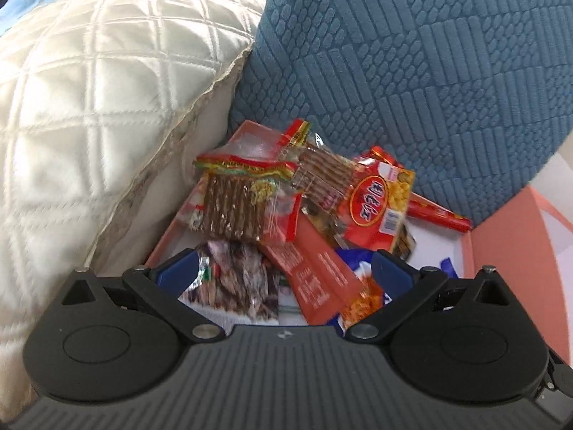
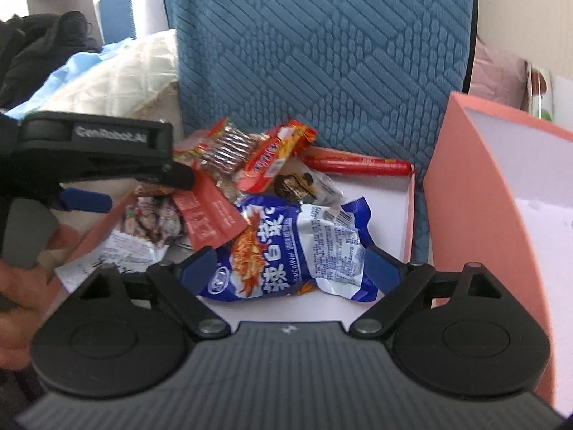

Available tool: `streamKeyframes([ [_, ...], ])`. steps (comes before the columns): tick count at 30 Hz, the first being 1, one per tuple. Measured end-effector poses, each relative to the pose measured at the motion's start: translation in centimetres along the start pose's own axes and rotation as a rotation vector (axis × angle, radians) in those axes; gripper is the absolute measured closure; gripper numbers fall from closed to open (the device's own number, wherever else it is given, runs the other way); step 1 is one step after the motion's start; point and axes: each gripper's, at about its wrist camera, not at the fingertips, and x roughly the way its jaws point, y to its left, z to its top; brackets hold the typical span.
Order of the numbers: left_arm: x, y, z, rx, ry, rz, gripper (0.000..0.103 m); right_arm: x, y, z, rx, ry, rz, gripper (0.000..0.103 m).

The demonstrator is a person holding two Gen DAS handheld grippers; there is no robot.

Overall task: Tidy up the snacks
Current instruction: 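Grasp the clear bag of brown sticks with left gripper while right grasps blue-white bag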

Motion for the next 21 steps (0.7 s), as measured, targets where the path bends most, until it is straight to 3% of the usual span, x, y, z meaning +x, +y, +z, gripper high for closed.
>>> streamKeyframes([
  [4,1.7,-0.2,0.6,0.036,0.002,0.037,0.001,1.2,-0.4,0.4,0.039,0.018,-0.013,0.012],
  [12,3.2,-0.8,1.0,0.121,-0.019,0.088,0.001,3.9,0.5,2.1,-0.071,-0.054,-0.098,0.012],
  [21,4.4,-1.0,0.8,0.208,-0.029,0.171,0.014,8.1,0.7,1.8,-0.121,0.060,-0.080,0.011],
])
